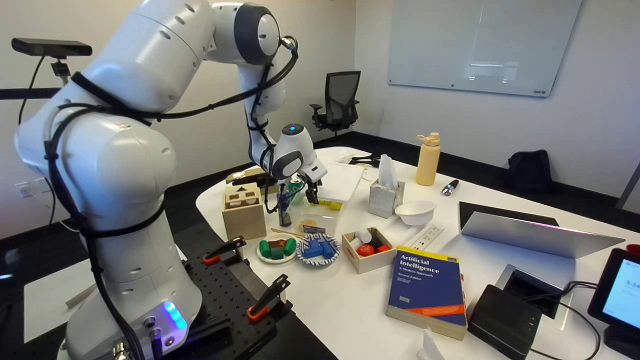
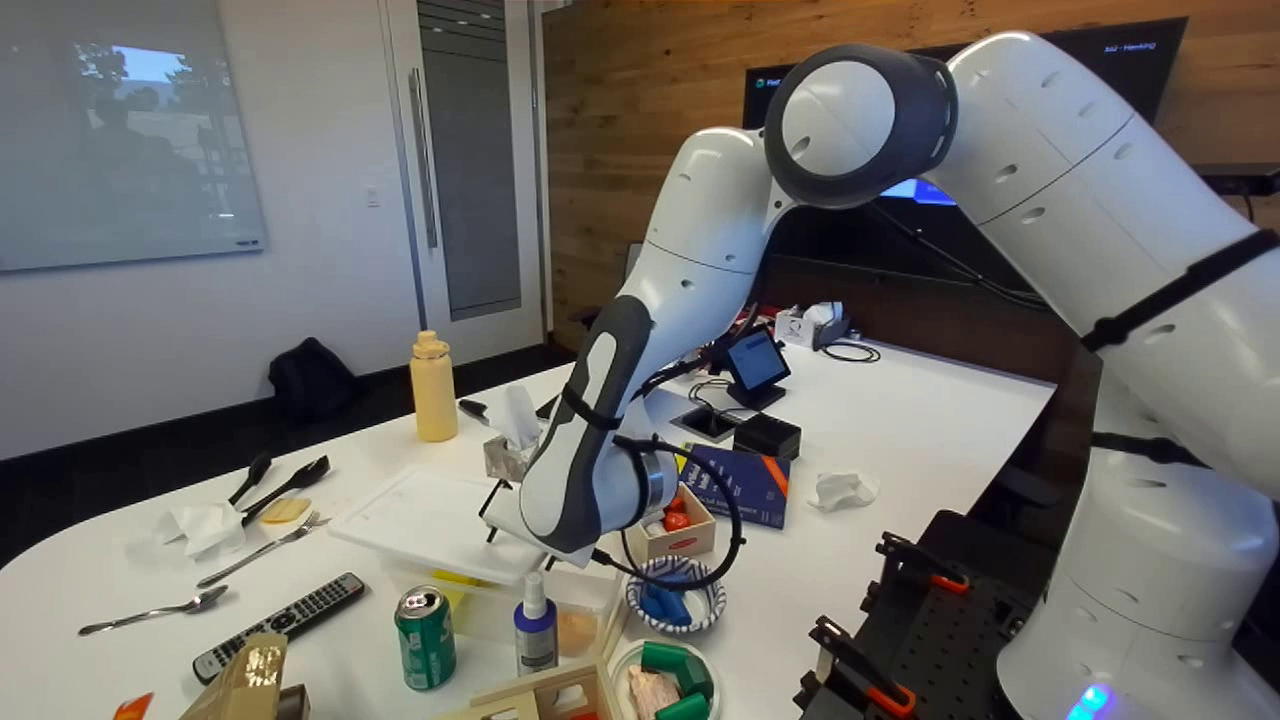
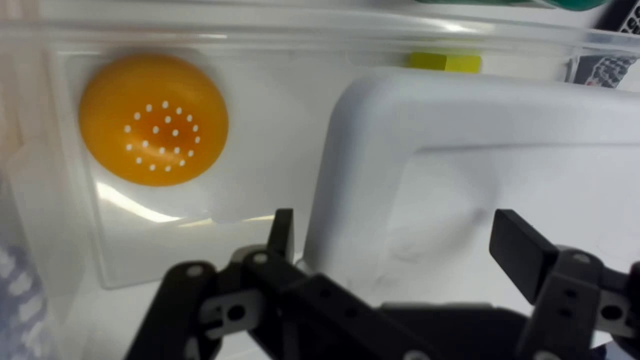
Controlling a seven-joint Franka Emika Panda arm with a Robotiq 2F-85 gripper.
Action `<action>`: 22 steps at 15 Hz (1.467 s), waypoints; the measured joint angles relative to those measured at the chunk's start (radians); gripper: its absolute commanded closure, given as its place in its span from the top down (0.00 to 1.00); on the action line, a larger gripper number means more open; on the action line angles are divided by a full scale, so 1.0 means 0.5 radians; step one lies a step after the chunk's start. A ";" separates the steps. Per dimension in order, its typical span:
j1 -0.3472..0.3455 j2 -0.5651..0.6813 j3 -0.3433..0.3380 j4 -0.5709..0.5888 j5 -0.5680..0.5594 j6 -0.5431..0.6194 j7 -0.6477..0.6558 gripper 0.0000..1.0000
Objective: Uncover the lunchbox
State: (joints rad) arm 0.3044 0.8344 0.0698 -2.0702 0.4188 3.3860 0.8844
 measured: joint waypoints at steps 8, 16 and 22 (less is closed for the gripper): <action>0.042 0.041 -0.032 0.087 0.000 0.000 -0.002 1.00; 0.046 -0.163 0.010 -0.192 0.027 0.005 -0.010 1.00; 0.320 -0.613 -0.312 -0.537 0.136 -0.265 -0.138 1.00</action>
State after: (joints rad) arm 0.4647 0.5280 -0.0860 -2.3388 0.4868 3.2534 0.8154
